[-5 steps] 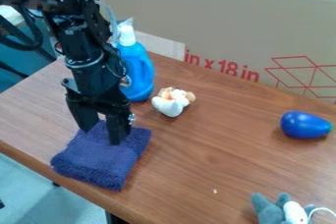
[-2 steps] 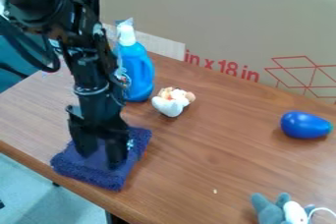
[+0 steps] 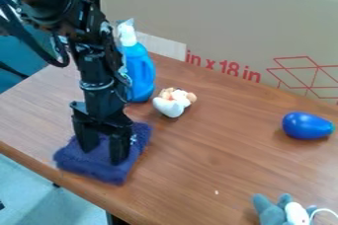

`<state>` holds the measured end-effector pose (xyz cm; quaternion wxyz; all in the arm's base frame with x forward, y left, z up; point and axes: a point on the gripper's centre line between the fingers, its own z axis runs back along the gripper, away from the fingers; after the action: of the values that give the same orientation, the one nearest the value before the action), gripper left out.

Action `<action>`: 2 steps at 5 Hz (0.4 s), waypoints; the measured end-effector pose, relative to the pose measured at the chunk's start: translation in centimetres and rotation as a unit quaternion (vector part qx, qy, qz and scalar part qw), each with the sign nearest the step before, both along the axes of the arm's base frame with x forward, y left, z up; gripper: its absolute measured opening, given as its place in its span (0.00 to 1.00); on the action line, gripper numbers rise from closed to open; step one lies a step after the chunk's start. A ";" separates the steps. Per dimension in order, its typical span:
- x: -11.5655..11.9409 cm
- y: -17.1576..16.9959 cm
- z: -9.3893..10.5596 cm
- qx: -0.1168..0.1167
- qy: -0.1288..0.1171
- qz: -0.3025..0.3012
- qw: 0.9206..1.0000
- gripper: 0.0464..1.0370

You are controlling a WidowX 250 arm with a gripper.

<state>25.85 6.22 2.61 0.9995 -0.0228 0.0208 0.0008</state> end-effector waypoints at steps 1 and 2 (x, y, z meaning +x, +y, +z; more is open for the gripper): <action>0.9 1.7 0.1 0.022 0.011 -0.005 1.000 0.96; 1.7 3.4 0.3 0.055 0.031 -0.013 0.998 0.96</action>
<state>27.56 9.60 2.95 0.9981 0.0323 0.0523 -0.0101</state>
